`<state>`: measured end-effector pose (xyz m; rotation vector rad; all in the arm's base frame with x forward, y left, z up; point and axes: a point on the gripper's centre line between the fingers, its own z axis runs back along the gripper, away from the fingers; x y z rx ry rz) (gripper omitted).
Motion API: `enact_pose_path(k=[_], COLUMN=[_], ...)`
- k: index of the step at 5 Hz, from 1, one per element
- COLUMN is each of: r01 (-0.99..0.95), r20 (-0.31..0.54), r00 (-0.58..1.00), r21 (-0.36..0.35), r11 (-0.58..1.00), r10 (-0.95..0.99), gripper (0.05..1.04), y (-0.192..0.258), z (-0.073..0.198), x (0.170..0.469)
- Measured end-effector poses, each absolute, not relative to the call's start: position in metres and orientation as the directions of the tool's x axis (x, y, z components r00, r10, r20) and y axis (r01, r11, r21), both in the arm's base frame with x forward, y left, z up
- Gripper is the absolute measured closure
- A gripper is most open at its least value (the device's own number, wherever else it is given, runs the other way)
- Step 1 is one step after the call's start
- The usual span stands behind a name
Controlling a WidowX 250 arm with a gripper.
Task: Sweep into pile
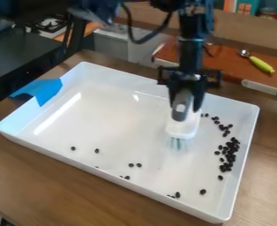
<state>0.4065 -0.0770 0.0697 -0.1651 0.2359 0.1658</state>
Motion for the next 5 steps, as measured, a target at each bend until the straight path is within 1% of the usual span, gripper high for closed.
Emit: enact_pose_path(k=[2,3,4,5], r01=[-0.19,-0.169,-0.186,-0.195], r20=[-0.236,-0.246,-0.274,-0.211], r00=[0.961,0.962,0.956,0.97], r21=[-0.173,-0.21,-0.277,-0.366], r11=[0.966,0.963,0.943,0.91], r10=[0.147,0.115,0.109,0.123], gripper=[0.595,0.595,0.595,0.595], y=[-0.103,-0.119,-0.103,-0.068], z=[0.071,0.073,0.092,0.142], x=[0.419,0.415,0.409,0.405])
